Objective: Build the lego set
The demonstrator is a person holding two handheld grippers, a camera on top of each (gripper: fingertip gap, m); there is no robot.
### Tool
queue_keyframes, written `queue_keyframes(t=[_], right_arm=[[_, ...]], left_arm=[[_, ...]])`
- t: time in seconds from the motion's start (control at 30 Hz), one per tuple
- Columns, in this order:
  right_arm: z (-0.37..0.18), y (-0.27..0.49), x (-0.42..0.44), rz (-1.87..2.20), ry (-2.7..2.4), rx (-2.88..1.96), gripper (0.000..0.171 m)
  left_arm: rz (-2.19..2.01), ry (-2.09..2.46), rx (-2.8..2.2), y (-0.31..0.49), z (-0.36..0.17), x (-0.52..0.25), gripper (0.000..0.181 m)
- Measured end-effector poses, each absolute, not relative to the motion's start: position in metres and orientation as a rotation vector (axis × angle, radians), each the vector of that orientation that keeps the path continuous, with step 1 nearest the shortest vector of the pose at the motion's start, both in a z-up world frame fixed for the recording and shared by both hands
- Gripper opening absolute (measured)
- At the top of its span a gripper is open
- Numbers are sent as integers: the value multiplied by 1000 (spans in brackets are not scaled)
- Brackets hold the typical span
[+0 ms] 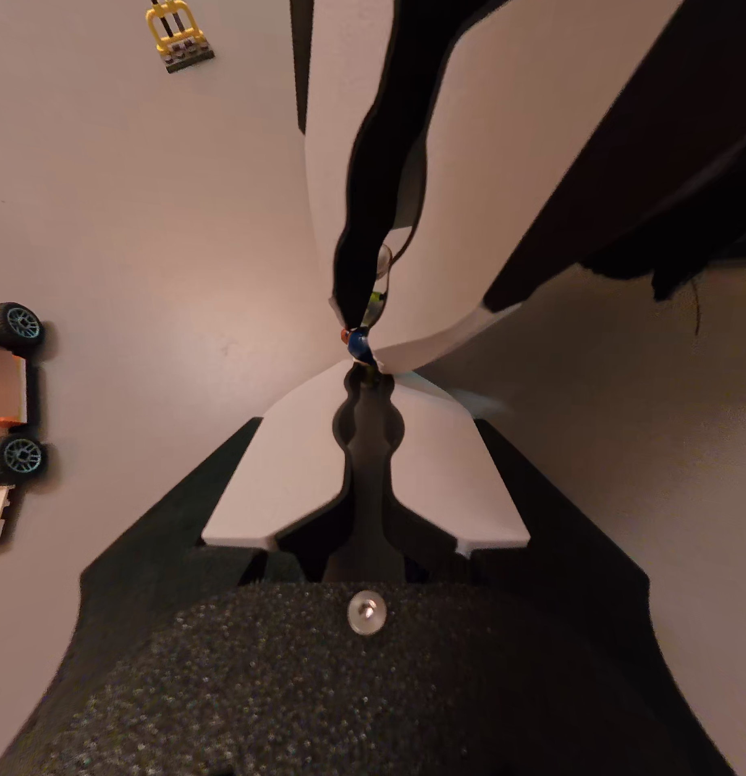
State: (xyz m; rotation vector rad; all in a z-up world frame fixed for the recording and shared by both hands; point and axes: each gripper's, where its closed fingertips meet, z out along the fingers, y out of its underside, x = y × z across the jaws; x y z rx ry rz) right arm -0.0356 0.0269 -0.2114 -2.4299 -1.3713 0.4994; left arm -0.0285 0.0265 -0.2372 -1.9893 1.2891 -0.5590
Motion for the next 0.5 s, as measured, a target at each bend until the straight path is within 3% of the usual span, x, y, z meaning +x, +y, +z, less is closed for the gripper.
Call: queue_keyframes(t=[0.5], right_arm=[[-210, 23, -33, 566, -1833, -2094, 14]], left_arm=[[-620, 1337, -1940, 24, -237, -26, 9]])
